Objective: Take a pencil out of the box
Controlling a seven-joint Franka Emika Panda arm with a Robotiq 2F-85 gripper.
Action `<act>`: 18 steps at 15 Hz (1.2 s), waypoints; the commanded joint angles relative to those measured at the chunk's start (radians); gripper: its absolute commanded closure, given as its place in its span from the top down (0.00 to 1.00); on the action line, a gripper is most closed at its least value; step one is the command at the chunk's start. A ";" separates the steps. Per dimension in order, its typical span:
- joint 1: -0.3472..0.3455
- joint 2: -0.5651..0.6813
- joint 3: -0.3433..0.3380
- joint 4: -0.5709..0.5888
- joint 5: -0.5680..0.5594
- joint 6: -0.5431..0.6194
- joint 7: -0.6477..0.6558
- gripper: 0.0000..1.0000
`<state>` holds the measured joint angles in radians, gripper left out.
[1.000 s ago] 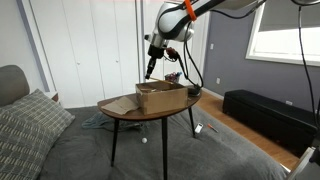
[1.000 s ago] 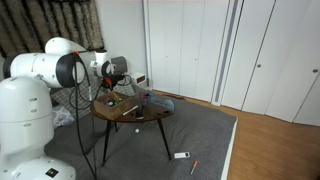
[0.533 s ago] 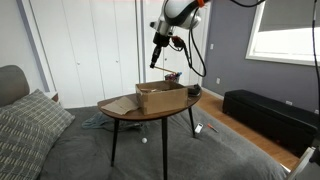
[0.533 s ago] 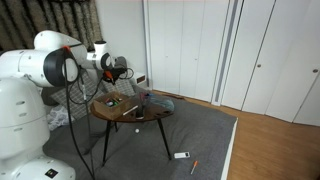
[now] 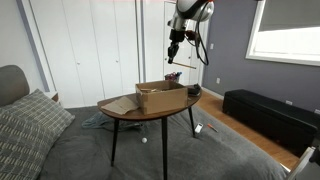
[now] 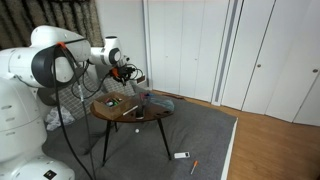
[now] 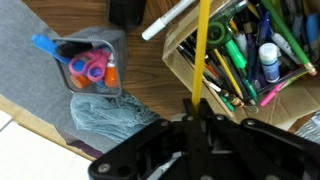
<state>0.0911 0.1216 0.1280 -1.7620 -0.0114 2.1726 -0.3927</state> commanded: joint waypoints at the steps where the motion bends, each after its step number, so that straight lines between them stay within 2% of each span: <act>1: -0.004 -0.001 -0.012 0.004 -0.001 -0.016 0.038 0.08; 7: -0.009 -0.002 -0.025 0.002 -0.001 -0.027 0.095 0.08; 8: -0.008 0.019 -0.032 0.017 -0.020 -0.034 0.142 0.02; 14: 0.006 0.122 -0.070 0.039 -0.142 -0.030 0.415 0.02; 18: 0.019 0.159 -0.076 0.040 -0.161 -0.040 0.531 0.02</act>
<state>0.0849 0.2550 0.0669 -1.7487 -0.1469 2.1511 0.0430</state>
